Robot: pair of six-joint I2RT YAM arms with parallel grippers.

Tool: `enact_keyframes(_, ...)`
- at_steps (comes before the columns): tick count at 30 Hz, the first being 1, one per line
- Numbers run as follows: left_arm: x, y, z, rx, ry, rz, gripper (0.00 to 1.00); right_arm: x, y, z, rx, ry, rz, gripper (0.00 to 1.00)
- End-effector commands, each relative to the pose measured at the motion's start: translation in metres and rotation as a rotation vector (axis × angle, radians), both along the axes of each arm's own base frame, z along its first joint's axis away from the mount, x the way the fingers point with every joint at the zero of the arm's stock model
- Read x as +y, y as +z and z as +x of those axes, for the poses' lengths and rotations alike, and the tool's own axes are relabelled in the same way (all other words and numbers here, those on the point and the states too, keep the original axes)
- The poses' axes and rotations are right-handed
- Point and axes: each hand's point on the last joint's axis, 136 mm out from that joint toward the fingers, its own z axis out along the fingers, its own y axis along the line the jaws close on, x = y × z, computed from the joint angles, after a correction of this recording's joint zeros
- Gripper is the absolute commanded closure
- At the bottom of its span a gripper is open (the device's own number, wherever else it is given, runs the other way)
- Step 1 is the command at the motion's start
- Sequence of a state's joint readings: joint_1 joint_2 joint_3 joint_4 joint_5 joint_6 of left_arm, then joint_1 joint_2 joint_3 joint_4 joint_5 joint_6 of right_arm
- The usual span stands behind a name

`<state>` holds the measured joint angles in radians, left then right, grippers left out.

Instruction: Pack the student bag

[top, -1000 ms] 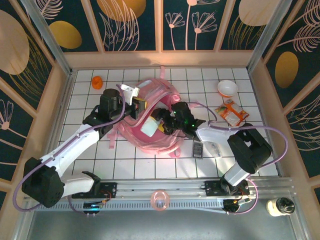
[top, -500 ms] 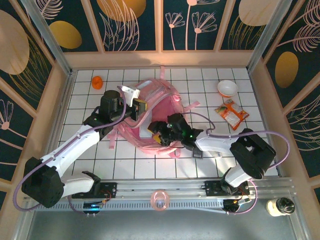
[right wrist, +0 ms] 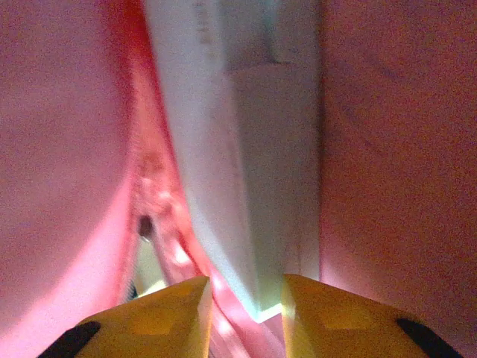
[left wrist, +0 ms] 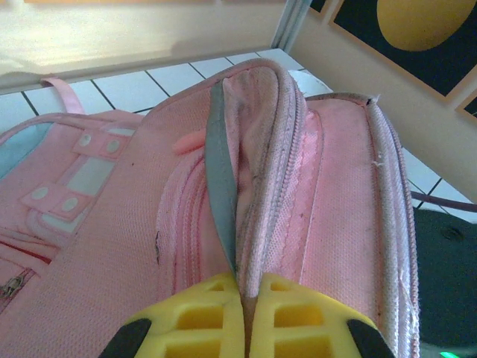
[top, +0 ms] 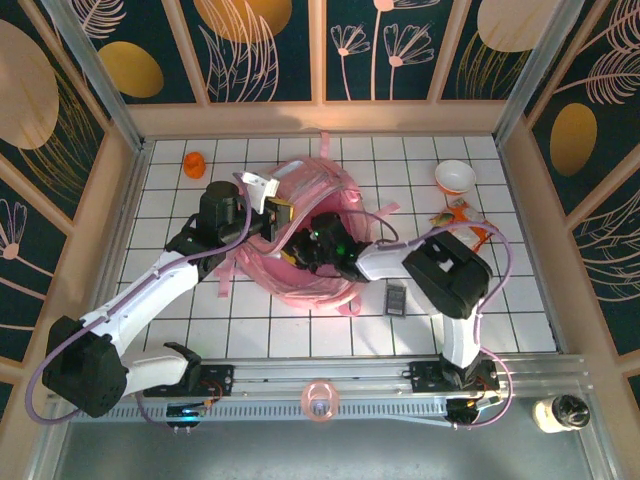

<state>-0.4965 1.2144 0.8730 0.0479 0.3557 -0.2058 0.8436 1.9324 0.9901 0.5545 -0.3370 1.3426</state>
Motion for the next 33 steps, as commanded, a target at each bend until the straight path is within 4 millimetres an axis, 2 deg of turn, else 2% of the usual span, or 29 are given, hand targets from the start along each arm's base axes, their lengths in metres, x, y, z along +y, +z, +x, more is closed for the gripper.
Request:
enact_keyframes(1, -0.003, 0.061, -0.002, -0.202, -0.021, -0.094, 1.0, 0.019, 0.028, 0.035, -0.151, 0.003, 0.088, 0.73)
enact_keyframes(5, 0.001, 0.061, 0.001, -0.209, 0.01, -0.097, 1.0, 0.021, 0.024, 0.06, -0.165, -0.022, 0.121, 0.71)
enact_keyframes(8, 0.004, 0.06, 0.002, -0.207, 0.032, -0.094, 1.0, 0.012, 0.027, 0.059, -0.17, -0.04, 0.127, 0.68)
enact_keyframes(13, 0.012, 0.06, 0.008, -0.213, 0.092, -0.086, 1.0, -0.015, 0.032, 0.03, -0.183, -0.039, 0.096, 0.61)
enact_keyframes(19, 0.022, 0.056, 0.011, -0.216, 0.145, -0.068, 1.0, -0.06, 0.035, -0.012, -0.195, -0.02, -0.07, 0.53)
enact_keyframes(22, 0.023, 0.055, 0.008, -0.213, 0.146, -0.062, 1.0, -0.092, 0.037, -0.021, -0.236, -0.009, -0.251, 0.51)
enact_keyframes(26, 0.025, 0.051, 0.007, -0.211, 0.148, -0.058, 1.0, -0.15, 0.039, -0.032, -0.227, -0.014, -0.48, 0.49)
enact_keyframes(30, 0.023, 0.046, 0.007, -0.199, 0.139, -0.058, 1.0, -0.219, 0.017, -0.054, -0.076, -0.017, -0.665, 0.45)
enact_keyframes(32, 0.021, 0.045, 0.007, -0.191, 0.131, -0.061, 1.0, -0.255, 0.002, -0.072, 0.023, -0.03, -0.783, 0.44)
enact_keyframes(33, 0.02, 0.045, 0.007, -0.19, 0.128, -0.063, 1.0, -0.266, -0.002, -0.08, 0.054, -0.03, -0.831, 0.43)
